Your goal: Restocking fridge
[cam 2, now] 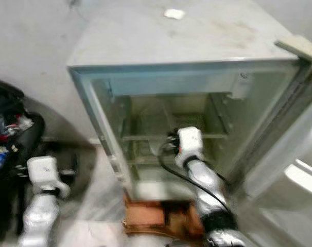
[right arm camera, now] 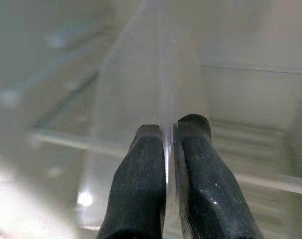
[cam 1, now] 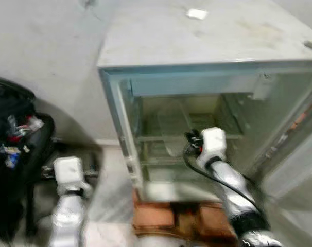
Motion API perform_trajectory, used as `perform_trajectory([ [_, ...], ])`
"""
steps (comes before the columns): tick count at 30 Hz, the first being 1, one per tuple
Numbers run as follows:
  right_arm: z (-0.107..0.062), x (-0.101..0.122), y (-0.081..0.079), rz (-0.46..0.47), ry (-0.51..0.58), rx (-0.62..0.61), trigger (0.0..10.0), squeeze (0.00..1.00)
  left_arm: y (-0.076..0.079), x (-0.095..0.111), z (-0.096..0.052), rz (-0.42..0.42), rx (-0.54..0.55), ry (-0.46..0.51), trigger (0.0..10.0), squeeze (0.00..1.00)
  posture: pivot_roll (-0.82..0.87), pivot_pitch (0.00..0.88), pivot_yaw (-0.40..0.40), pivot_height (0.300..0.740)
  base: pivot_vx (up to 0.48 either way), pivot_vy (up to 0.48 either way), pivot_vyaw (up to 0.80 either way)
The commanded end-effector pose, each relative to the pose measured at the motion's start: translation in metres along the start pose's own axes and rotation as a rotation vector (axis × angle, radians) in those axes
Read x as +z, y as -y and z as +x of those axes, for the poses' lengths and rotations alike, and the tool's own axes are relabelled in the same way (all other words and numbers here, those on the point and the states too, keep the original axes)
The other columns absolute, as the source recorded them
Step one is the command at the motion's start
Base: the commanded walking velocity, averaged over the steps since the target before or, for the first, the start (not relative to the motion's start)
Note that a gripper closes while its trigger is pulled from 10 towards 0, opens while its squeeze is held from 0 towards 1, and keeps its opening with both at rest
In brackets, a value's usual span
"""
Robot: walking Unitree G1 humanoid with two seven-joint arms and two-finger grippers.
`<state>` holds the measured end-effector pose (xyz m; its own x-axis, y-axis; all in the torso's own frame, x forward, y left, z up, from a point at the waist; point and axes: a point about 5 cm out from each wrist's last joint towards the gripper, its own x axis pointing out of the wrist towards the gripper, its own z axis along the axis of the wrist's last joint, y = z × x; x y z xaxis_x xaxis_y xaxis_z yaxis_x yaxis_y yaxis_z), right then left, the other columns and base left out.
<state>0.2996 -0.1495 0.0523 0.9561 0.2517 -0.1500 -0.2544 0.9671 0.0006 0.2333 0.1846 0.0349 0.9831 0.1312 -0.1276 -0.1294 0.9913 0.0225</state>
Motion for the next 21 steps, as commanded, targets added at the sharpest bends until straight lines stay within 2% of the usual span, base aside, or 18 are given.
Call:
perform_trajectory([
  [1,0.003,0.0,-0.006,0.014,-0.009,0.011,10.0,0.0,-0.011,-0.001,-0.002,0.025,0.022,-0.007,10.0,0.0,-0.02,0.039,0.029,0.74,0.0,0.0,0.0],
  [7,0.003,0.0,-0.007,0.026,-0.01,0.029,10.0,0.0,-0.013,-0.003,-0.006,0.025,0.031,-0.015,10.0,0.0,-0.02,0.041,0.031,0.74,0.0,0.0,0.0],
  [13,0.002,-0.001,-0.016,0.091,-0.014,0.088,10.0,0.0,-0.02,-0.001,-0.025,0.081,0.0,0.004,10.0,0.0,0.0,0.07,0.017,0.74,0.0,0.0,0.0],
  [17,0.01,0.002,-0.027,0.125,-0.029,0.105,10.0,0.0,-0.011,0.009,-0.039,0.158,-0.064,0.045,10.0,0.0,0.04,0.14,-0.006,0.74,0.0,0.0,0.0],
  [19,0.011,0.003,-0.029,0.128,-0.029,0.111,10.0,0.0,-0.009,0.01,-0.041,0.165,-0.072,0.05,10.0,0.0,0.04,0.144,-0.009,0.74,0.0,0.0,0.0],
  [21,0.02,0.006,-0.037,0.14,-0.034,0.134,10.0,0.0,-0.004,0.012,-0.051,0.198,-0.103,0.056,10.0,0.0,0.07,0.174,-0.017,0.74,0.0,0.0,0.0],
])
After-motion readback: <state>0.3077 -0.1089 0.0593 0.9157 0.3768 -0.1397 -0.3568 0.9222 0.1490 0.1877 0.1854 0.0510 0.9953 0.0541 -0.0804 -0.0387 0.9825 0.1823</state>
